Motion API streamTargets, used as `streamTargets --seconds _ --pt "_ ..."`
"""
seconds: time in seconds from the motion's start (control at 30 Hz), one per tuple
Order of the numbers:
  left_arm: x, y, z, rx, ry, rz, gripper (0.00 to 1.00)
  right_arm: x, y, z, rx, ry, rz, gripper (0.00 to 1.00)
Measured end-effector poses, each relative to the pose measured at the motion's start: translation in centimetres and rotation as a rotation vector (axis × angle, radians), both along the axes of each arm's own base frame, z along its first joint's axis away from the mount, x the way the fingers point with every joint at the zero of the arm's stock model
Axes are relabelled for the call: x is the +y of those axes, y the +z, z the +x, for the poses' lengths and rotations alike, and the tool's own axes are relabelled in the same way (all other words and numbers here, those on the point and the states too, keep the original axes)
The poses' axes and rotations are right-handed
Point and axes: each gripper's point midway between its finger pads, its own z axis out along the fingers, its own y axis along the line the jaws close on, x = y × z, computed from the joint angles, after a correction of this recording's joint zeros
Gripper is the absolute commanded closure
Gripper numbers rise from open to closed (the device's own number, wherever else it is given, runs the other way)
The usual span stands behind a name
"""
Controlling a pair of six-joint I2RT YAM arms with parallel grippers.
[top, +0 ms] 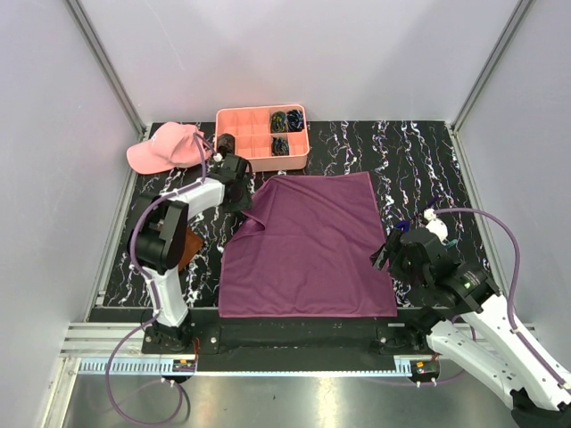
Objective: Fold the napkin into a case and place the utensils inside
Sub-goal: Flatten out the crumpled napkin at the center of the board.
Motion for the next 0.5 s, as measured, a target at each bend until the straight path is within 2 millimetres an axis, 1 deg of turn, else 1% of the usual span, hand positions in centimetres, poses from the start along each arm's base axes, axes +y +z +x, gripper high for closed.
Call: streamTargets --seconds 0.03,0.07,0.13,0.17,0.27,0.3,0.5 --pt "0.1 0.0 0.2 -0.006 0.005 0.005 0.58 0.0 0.0 0.1 -0.001 0.003 -0.003 0.20" --pt "0.3 -0.1 0.4 -0.006 0.012 0.016 0.65 0.1 0.0 0.1 -0.001 0.005 -0.004 0.20" --pt "0.6 -0.2 0.8 -0.012 0.025 0.031 0.72 0.3 -0.1 0.3 -0.004 0.013 -0.003 0.20" --pt "0.7 -0.3 1.0 -0.013 0.030 0.040 0.81 0.4 -0.1 0.3 -0.003 0.016 -0.002 0.20" --pt "0.9 -0.4 1.6 -0.017 0.038 0.060 0.90 0.7 -0.2 0.5 -0.001 0.029 0.001 0.20" --pt "0.9 -0.3 1.8 -0.020 0.036 0.064 0.99 0.8 -0.1 0.6 -0.003 0.032 0.002 0.20" --pt "1.3 -0.1 2.2 -0.019 -0.009 0.110 1.00 1.4 -0.1 1.3 -0.010 0.045 -0.001 0.20"
